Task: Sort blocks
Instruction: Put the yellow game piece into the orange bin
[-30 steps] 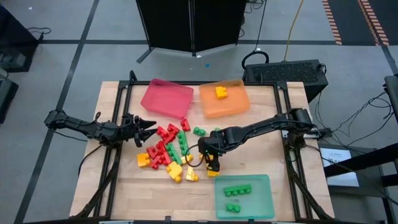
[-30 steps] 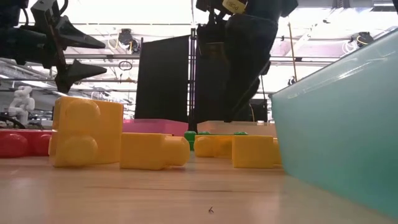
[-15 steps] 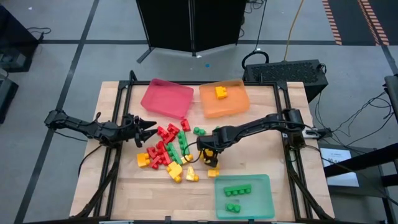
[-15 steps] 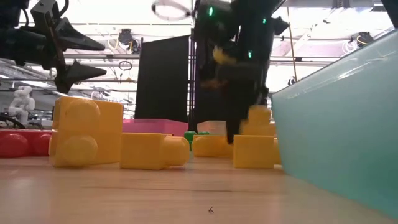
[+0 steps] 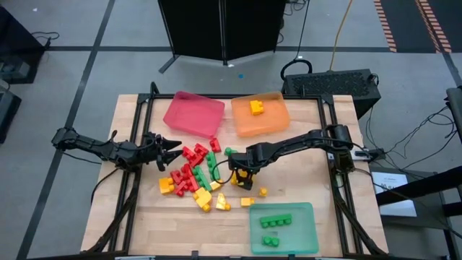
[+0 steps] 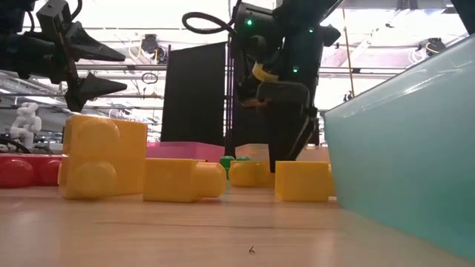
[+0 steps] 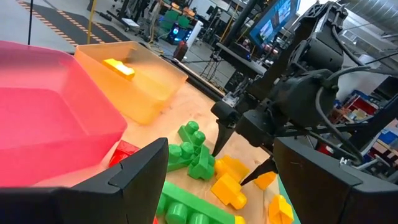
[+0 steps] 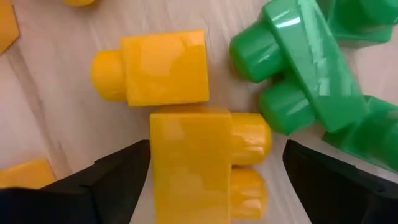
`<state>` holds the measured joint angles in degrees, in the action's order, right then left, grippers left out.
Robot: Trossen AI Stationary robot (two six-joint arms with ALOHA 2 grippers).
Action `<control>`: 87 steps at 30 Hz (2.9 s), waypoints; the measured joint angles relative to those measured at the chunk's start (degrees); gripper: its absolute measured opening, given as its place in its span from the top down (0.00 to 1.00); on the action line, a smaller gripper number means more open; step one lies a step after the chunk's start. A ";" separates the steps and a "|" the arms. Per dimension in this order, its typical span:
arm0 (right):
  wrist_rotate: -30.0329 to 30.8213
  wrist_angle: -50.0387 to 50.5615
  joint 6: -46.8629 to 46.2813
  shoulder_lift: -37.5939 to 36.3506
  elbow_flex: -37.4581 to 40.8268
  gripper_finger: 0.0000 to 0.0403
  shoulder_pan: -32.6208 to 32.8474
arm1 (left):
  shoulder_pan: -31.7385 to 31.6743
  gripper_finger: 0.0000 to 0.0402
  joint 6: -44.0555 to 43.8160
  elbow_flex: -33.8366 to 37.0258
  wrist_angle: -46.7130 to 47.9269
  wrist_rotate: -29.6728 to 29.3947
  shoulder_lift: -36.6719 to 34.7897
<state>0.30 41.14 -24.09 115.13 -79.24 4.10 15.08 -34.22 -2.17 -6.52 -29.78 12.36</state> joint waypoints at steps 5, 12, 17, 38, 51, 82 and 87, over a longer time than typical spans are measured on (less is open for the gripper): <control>-0.16 -0.21 -0.47 2.17 -0.09 0.14 0.02 | 0.01 0.27 -0.02 0.00 0.21 0.00 0.00; 2.79 1.70 -4.95 2.32 -0.20 0.35 0.04 | -0.01 0.27 -0.04 0.00 1.16 0.02 0.00; 1.52 2.31 -5.29 1.66 -0.09 0.39 0.05 | -0.01 0.27 -0.04 0.00 1.13 0.00 0.00; 9.00 9.73 5.18 -15.12 -9.44 0.39 -19.10 | 0.00 0.27 0.00 0.00 1.06 -0.74 0.00; 4.17 10.94 3.56 -7.76 -9.44 0.39 -33.20 | 0.00 0.27 -0.17 0.00 1.17 -0.92 0.00; 2.67 27.25 -21.31 -14.98 -12.70 0.14 -4.66 | 0.01 0.27 -1.49 0.00 1.48 -0.64 0.00; 8.77 26.19 -42.96 -15.87 -7.75 0.14 3.15 | 0.01 0.27 -1.46 0.00 1.48 -0.50 0.00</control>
<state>9.07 67.33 -67.04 99.26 -86.99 7.25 15.09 -35.68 -2.17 -5.04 -30.28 12.36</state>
